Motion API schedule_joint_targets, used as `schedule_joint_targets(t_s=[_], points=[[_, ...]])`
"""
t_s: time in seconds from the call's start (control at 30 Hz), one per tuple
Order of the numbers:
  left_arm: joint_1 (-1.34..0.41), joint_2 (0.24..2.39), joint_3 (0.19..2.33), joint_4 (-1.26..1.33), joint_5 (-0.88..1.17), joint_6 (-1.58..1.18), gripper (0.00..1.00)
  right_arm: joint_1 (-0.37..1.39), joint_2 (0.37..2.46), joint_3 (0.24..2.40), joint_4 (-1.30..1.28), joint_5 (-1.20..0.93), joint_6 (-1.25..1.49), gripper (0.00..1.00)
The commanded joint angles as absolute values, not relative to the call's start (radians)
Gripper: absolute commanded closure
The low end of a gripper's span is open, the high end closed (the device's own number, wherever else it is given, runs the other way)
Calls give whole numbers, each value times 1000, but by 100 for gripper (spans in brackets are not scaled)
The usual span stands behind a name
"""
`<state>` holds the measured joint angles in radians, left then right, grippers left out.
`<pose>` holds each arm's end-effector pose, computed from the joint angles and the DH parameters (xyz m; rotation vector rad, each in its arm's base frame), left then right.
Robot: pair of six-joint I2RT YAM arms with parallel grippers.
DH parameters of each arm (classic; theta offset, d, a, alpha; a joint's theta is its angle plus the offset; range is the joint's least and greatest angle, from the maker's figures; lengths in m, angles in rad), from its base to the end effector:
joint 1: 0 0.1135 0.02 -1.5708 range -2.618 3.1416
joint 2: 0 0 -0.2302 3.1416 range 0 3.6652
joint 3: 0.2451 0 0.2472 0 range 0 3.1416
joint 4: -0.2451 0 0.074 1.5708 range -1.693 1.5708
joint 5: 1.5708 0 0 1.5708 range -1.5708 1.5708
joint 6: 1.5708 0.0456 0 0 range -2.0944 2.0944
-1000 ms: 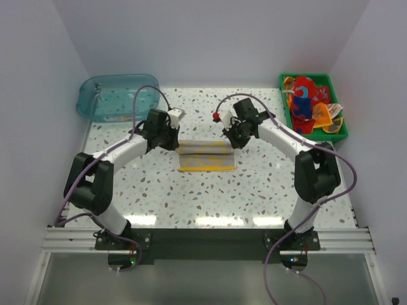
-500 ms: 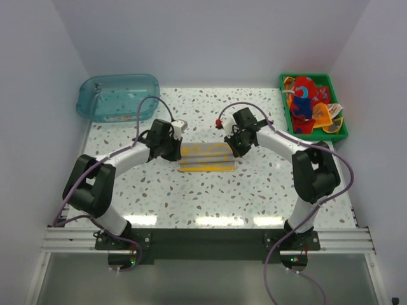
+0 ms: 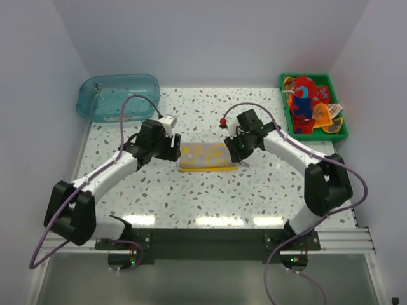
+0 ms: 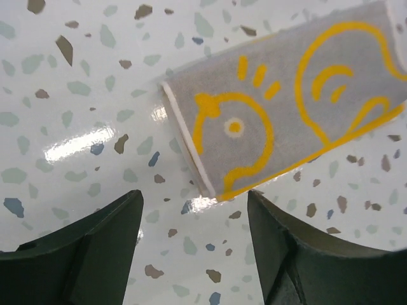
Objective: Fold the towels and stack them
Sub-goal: Fold the towel
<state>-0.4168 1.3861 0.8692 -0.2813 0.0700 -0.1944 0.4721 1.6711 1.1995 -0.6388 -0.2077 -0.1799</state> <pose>0.2723 -0.1241 0.1879 0.3002 2.3801 -0.3736 0.2955 0.1615 0.1808 -0.9247 2.5299 0.3695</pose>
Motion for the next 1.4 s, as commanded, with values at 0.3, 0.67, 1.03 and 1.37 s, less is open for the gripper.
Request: schedule_joint_targets(t_s=[0.3, 0.67, 1.03, 1.37], points=[[-563, 1437, 1043, -221, 65, -429, 44, 488, 1543, 1109, -330, -112, 280, 67], [-571, 1611, 876, -83, 3, -451, 66, 515, 1657, 951, -146, -63, 374, 68], [-523, 1626, 720, -23, 15, -548, 75, 526, 1611, 715, -34, 20, 456, 68], [-474, 1525, 684, 25, 107, -574, 68, 525, 1618, 749, -87, 153, 439, 68]])
